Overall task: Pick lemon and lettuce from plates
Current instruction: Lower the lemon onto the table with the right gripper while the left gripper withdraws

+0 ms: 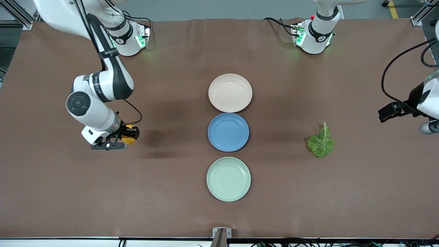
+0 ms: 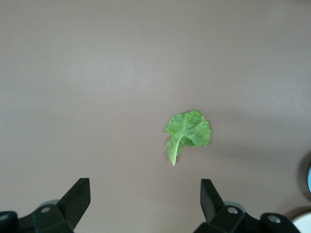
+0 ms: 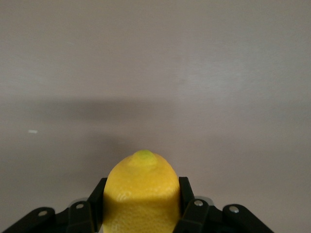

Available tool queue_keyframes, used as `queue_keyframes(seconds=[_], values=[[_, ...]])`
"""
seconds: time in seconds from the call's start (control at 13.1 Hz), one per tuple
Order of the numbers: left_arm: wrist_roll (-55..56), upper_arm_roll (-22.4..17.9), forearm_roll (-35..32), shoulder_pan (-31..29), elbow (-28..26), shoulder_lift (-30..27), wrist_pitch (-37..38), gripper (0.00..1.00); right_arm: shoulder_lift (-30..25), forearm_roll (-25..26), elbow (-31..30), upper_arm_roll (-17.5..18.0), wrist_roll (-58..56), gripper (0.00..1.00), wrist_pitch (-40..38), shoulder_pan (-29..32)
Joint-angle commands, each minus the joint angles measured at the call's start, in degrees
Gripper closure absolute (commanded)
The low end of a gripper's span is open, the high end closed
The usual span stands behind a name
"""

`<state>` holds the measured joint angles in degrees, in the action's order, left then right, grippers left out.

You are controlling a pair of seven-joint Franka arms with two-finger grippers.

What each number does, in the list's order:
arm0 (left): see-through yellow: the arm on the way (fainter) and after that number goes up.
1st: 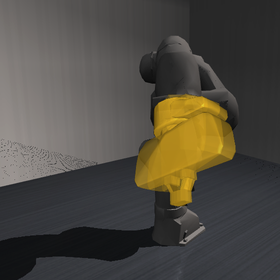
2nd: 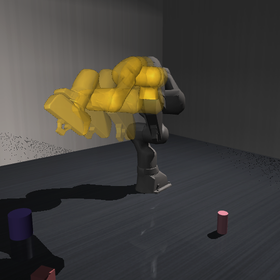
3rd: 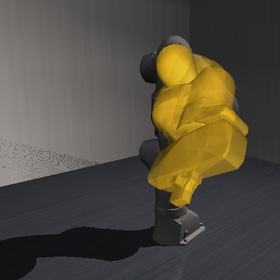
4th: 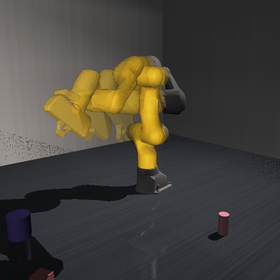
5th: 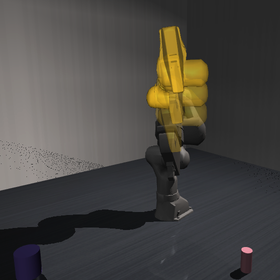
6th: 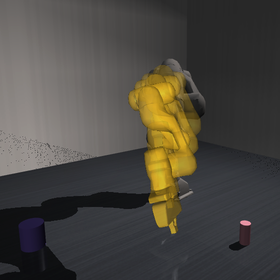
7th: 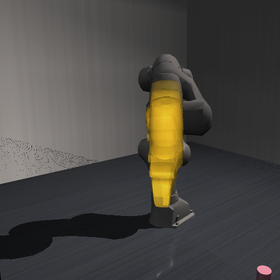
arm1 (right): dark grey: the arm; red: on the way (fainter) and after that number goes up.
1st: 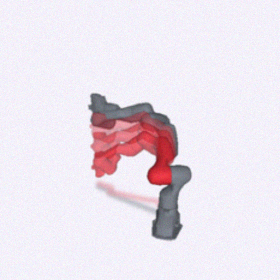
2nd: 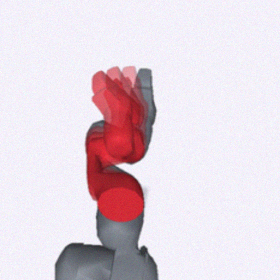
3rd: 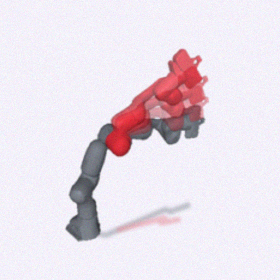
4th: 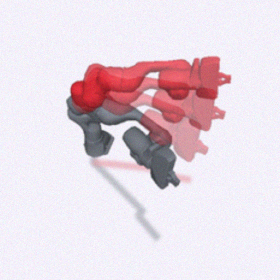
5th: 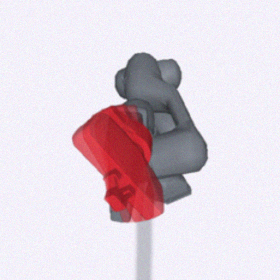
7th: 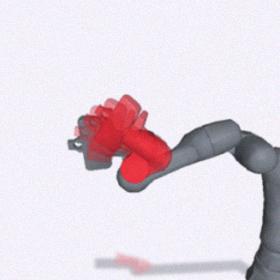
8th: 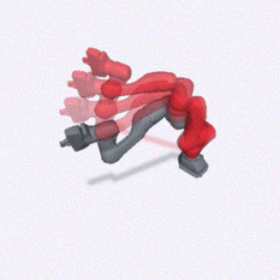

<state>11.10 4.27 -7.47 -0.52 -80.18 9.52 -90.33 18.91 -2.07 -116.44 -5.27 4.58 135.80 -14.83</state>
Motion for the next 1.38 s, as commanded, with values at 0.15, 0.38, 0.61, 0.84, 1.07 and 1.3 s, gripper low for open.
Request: queue_keyframes(seconds=[0.15,0.38,0.61,0.84,1.07,1.3], values=[[-8.45,-0.14,1.31,-0.27,-0.76,-6.35,5.07,0.0,2.7,-0.21,-9.68,1.4,-7.82,0.98,13.24,3.57],[-9.7,-2.16,6.21,0.0,-4.27,-9.51,5.34,0.0,3.85,-0.21,-10.83,1.4,-10.81,0.98,14.85,4.19],[-9.35,-2.25,7.55,0.26,-8.31,-13.72,5.34,0.0,3.85,-0.21,-10.92,1.4,-14.15,0.98,14.76,5.86],[-9.09,-1.9,7.47,-0.01,-9.38,-14.88,5.61,0.0,3.85,-0.3,-11.01,1.4,-14.34,0.97,14.41,6.65],[-8.82,-1.2,7.38,0.17,-9.47,-13.91,5.26,0.0,3.85,-0.47,-10.48,1.49,-13.98,0.01,14.14,7.7],[-8.82,0.11,7.38,0.26,-9.29,-12.86,4.29,0.0,3.41,-0.47,-7.24,1.57,-13.81,0.0,10.3,7.53]])
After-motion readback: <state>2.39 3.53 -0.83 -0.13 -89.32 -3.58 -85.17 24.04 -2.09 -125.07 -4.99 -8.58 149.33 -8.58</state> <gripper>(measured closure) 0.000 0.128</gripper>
